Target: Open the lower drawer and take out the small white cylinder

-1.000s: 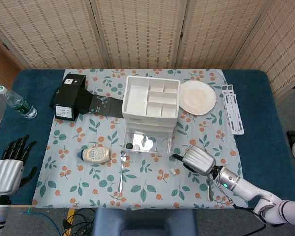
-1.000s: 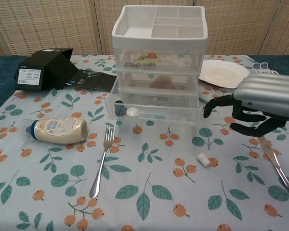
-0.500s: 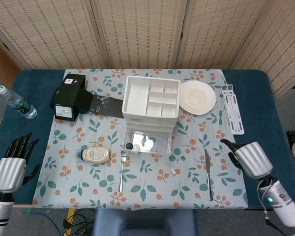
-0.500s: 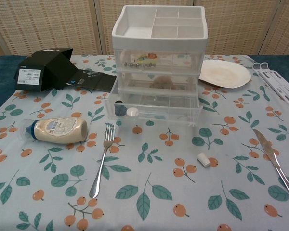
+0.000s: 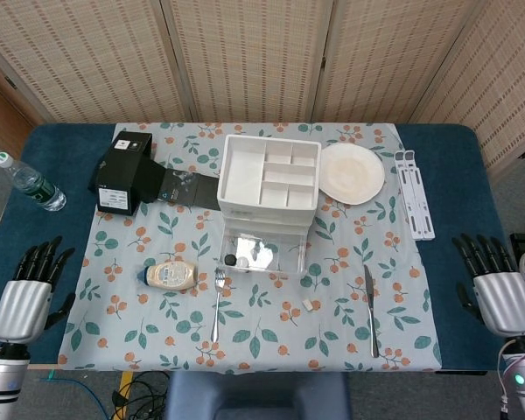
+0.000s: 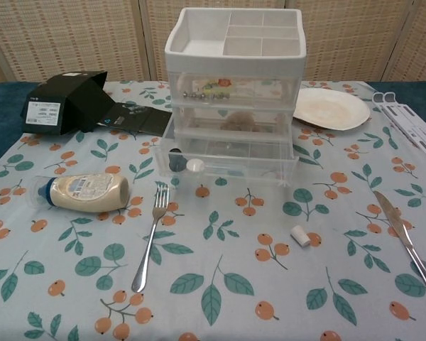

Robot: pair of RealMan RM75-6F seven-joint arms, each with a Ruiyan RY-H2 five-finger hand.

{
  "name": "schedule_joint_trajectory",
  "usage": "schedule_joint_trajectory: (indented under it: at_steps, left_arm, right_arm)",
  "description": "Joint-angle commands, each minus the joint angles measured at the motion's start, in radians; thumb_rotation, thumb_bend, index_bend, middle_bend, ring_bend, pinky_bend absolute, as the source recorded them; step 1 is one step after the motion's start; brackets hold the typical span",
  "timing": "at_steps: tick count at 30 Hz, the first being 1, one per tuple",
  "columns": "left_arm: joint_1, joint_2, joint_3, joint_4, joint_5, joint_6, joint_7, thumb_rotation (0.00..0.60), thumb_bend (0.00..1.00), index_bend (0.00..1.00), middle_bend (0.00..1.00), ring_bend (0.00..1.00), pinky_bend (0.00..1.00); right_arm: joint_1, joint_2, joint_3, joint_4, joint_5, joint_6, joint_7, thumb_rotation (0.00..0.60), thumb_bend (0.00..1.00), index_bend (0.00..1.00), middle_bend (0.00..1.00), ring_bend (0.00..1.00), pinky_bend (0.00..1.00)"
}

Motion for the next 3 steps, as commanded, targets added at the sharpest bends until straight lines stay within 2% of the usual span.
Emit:
schedule_joint_trajectory:
  at_steps: [1,3]
  left_arm:
    - [0.000,-0.001,0.001,-0.001,-0.008,-0.006,0.006,0.600,0.33,0.12,0.02,0.01,0.08]
    - [0.000,0.000,0.003,-0.005,-0.018,-0.014,0.013,0.600,0.33,0.12,0.02,0.01,0.07]
  right_arm:
    - [-0.009,0.001,0.010,-0.004,0.002,-0.001,0.004,0.600,0.51,0.00,0.05,0.00,0.00]
    - [-0.014,0.001,0.016,-0.004,0.002,-0.006,0.004,0.600,0.51,0.00,0.05,0.00,0.00]
